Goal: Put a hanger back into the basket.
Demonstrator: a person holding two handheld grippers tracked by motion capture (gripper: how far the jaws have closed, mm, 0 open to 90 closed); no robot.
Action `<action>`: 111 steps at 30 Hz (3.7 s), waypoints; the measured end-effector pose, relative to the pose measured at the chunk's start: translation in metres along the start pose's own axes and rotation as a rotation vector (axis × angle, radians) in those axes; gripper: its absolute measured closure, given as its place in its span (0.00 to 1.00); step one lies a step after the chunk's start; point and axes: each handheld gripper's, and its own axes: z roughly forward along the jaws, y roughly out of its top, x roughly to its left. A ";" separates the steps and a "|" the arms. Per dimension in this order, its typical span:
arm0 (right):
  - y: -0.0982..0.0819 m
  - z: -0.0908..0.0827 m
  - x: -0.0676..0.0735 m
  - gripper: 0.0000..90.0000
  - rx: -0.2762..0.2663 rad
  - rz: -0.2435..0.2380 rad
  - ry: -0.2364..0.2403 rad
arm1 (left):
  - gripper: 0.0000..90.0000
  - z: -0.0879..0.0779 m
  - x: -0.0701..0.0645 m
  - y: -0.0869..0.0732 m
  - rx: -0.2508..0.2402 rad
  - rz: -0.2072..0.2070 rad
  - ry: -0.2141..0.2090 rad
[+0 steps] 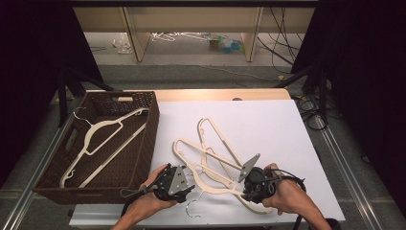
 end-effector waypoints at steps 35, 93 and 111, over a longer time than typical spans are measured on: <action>-0.015 -0.003 -0.023 0.83 -0.098 0.003 0.068 | 0.87 -0.002 0.000 0.046 -0.148 0.512 -0.081; -0.034 -0.030 -0.005 0.29 -0.471 0.246 -0.158 | 0.95 -0.189 0.162 0.129 -0.278 -0.445 -0.114; -0.036 -0.018 -0.008 0.29 -0.456 0.248 -0.139 | 0.95 -0.222 0.213 0.034 -0.106 -0.448 0.060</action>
